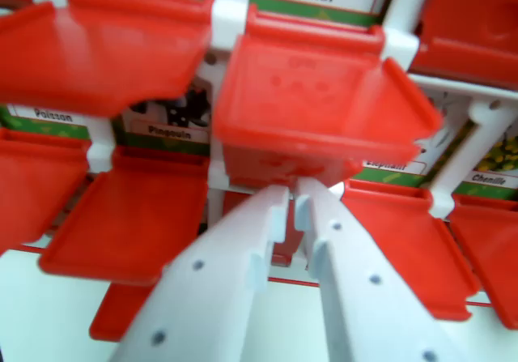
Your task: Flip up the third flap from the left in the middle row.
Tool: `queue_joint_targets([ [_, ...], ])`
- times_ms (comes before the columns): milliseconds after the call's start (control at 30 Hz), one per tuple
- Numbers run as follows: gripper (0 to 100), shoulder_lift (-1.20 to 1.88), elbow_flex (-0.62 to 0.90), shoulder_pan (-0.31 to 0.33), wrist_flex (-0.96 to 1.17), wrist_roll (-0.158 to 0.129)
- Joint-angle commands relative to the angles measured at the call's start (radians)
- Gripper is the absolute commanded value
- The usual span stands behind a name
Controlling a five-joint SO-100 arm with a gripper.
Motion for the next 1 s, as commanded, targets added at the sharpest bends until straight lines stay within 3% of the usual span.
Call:
queue_joint_targets([
  [0,0,0.012,-0.123,-0.003,-0.015,-0.002],
  [500,0,0.02,-0.152,-0.002,0.038,0.0],
  [833,0,0.212,-0.044,-0.006,0.098,0.006],
  [967,0,0.37,0.08,-0.002,0.138,0.011],
])
